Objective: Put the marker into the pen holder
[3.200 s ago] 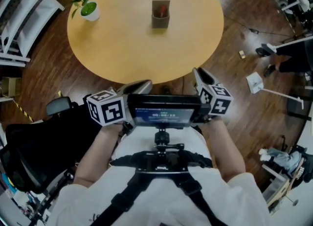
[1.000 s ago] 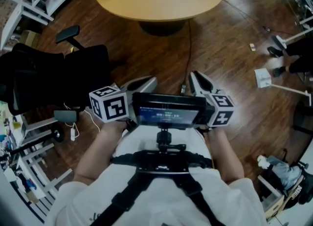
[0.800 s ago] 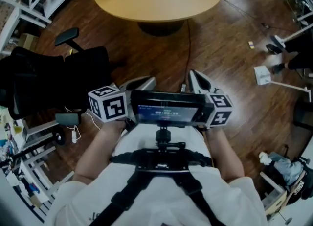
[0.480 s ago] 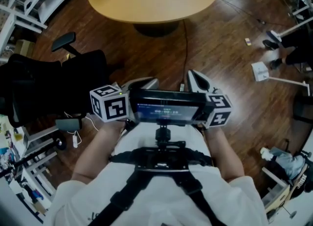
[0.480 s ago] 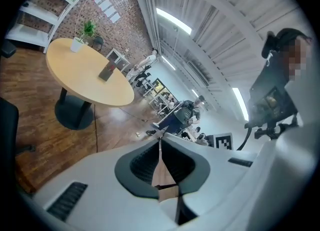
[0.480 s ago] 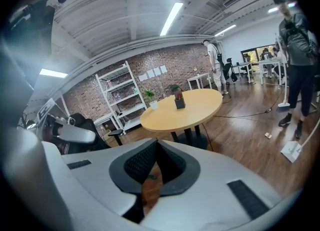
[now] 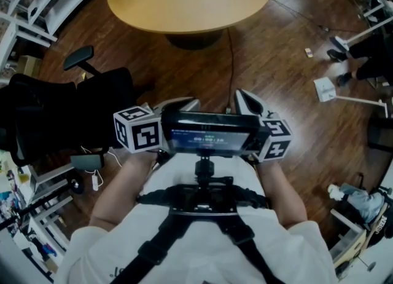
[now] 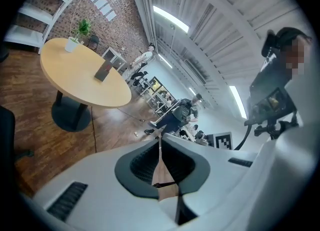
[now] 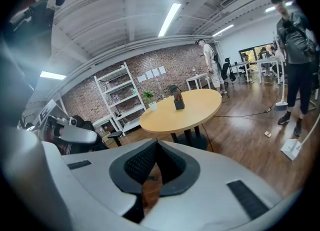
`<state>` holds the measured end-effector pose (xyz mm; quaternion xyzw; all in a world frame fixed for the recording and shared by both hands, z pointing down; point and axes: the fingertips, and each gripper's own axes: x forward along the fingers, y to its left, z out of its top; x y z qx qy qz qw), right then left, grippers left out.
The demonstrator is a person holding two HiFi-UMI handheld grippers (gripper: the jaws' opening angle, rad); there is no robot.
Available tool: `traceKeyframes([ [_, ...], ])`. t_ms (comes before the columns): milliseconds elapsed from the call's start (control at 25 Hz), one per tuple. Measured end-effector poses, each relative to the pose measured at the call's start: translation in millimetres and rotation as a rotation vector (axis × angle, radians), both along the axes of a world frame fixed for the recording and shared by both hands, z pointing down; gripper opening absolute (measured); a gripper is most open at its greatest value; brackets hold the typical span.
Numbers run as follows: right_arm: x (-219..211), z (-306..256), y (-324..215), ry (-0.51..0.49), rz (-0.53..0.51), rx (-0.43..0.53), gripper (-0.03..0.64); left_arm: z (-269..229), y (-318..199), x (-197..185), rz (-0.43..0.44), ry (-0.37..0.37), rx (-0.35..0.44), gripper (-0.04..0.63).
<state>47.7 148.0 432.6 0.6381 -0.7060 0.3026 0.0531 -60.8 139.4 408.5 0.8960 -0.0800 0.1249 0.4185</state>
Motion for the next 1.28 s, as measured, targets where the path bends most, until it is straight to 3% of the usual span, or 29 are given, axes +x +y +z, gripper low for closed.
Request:
traceKeyframes([
  [1280, -2.5, 10.8, 10.2, -0.001, -0.007, -0.037, 0.002, 0.9, 5.3, 5.6, 0.014, 0.017, -0.022, -0.002],
])
